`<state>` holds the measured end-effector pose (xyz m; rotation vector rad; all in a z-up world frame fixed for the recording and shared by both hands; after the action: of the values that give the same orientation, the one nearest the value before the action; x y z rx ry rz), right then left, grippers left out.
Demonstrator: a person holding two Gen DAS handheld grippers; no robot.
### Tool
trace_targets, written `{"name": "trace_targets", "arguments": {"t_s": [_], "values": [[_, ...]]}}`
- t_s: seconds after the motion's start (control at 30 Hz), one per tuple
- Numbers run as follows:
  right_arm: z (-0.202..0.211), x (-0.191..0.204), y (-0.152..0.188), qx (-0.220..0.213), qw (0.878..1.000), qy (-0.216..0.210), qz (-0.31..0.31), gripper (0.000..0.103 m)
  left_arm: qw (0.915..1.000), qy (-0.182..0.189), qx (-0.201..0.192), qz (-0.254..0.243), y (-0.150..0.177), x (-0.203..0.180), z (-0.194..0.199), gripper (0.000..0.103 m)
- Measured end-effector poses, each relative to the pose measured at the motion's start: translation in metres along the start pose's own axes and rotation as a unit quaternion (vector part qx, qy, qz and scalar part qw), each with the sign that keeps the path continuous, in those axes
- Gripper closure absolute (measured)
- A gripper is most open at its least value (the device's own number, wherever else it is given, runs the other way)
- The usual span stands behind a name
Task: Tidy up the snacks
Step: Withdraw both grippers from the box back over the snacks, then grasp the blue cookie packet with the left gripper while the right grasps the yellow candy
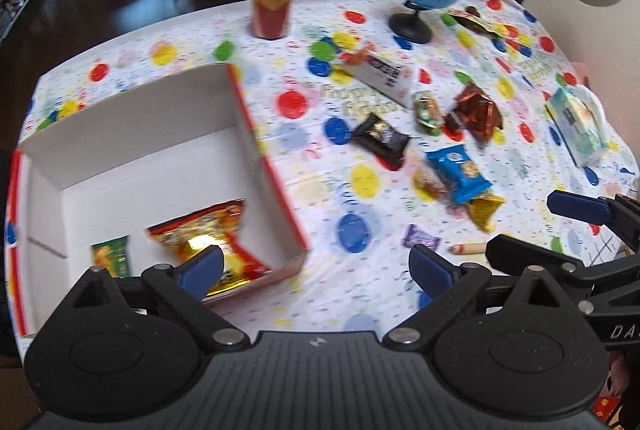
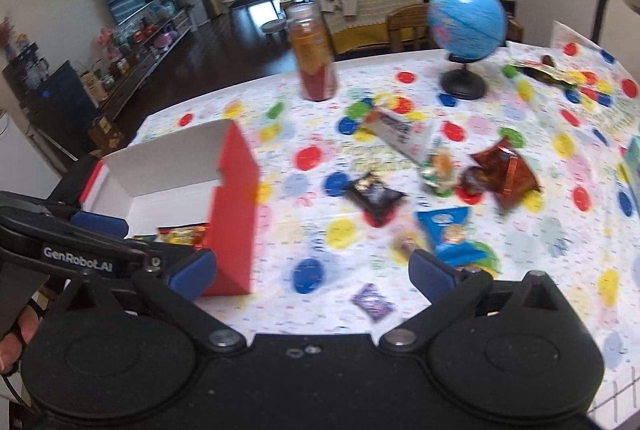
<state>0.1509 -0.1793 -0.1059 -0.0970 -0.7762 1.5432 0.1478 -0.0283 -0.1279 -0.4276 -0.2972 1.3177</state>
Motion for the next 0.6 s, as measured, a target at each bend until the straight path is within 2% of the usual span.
{"name": "trace_targets", "arguments": {"t_s": [0.33, 0.6], "values": [[0.009, -0.073, -0.011, -0.015, 0.999, 0.042, -0.004, 0.000, 0.9999, 0.012, -0.002, -0.008, -0.027, -0.049, -0.029, 0.003], [-0.001, -0.115, -0.010, 0.005, 0.999, 0.052, 0.001, 0.000, 0.9998, 0.011, 0.004, -0.015, -0.050, -0.080, -0.060, 0.003]]}}
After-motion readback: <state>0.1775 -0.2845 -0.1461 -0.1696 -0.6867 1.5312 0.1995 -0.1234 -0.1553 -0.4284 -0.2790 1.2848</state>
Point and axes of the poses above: each gripper's, at about its wrist camera, not at the fingertips, and z roughly against the way its jaws point, x to its left, y to its underside, the point moved 10 cm from there along -z, roughly the way its jaws point, and after that the axes turned 12 degrees about -z, right-handed, at the moved point
